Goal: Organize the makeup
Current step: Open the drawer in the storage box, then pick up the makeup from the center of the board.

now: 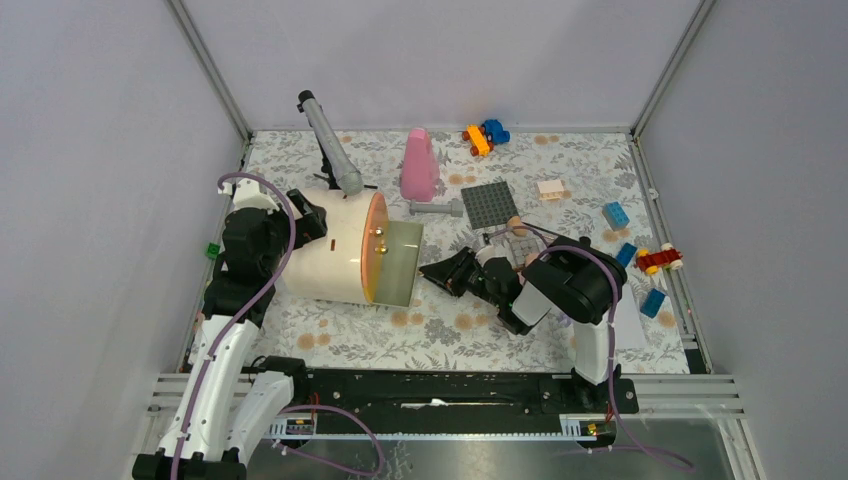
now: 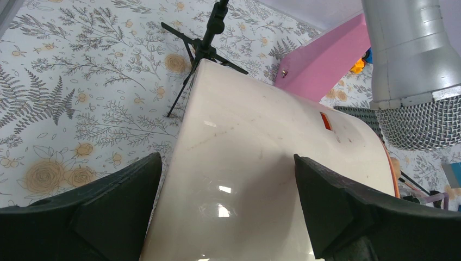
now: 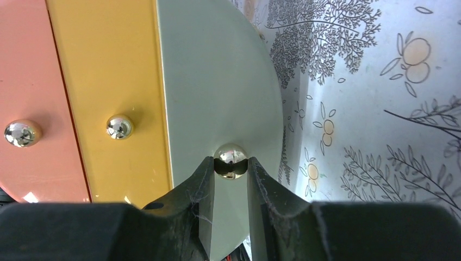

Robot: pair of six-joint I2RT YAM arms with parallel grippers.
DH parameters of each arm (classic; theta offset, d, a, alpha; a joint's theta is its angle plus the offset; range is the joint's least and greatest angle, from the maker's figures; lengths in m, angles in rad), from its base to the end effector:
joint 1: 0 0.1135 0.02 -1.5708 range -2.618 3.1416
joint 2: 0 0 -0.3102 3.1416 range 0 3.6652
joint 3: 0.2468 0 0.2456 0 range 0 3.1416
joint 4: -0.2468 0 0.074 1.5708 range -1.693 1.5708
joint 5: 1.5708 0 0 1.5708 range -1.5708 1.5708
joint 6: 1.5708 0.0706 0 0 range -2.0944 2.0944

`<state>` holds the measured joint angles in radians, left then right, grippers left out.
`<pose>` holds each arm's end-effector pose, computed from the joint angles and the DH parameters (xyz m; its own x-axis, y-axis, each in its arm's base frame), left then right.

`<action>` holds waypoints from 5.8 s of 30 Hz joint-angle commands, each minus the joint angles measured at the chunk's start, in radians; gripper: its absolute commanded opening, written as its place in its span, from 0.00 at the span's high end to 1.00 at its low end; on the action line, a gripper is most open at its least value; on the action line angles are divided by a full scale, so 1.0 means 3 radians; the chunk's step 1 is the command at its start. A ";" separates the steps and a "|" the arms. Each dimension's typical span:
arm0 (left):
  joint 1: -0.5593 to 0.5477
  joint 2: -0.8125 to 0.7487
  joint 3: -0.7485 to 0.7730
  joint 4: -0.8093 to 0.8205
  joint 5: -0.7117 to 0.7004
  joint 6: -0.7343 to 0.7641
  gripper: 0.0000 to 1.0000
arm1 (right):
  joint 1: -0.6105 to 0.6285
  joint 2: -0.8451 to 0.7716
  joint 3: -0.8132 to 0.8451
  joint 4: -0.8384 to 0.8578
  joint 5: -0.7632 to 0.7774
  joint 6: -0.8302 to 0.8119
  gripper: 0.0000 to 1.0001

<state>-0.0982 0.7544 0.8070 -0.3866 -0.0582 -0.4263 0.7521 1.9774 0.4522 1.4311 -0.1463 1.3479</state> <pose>0.1647 -0.0121 0.3510 -0.3149 -0.3838 -0.8681 -0.0956 0.9228 -0.3733 0.2534 0.2512 0.1497 -0.7777 0.5937 -0.2067 -0.1059 0.2004 0.9740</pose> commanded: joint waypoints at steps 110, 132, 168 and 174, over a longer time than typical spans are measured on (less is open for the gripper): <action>-0.0030 -0.0038 -0.0076 -0.0297 -0.0011 0.0112 0.01 | -0.0167 -0.3000 -0.0185 -0.5241 0.1715 0.0297 0.43; -0.0036 -0.0021 -0.0082 -0.0296 -0.0018 0.0112 0.01 | -0.0165 -0.4082 0.0600 -0.5480 0.0583 -0.5717 0.00; -0.0046 -0.0015 -0.0082 -0.0291 0.0010 0.0117 0.01 | -0.0165 -0.2110 0.1078 -0.6562 -0.0672 -0.8623 0.05; -0.0051 -0.0025 -0.0082 -0.0293 0.0010 0.0117 0.01 | -0.0221 -0.1835 0.1098 -0.6499 -0.0555 -0.8722 0.07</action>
<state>-0.1059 0.7460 0.8070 -0.3912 -0.0578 -0.4255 0.7044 1.3754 0.7731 -0.5255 -0.3405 -1.2312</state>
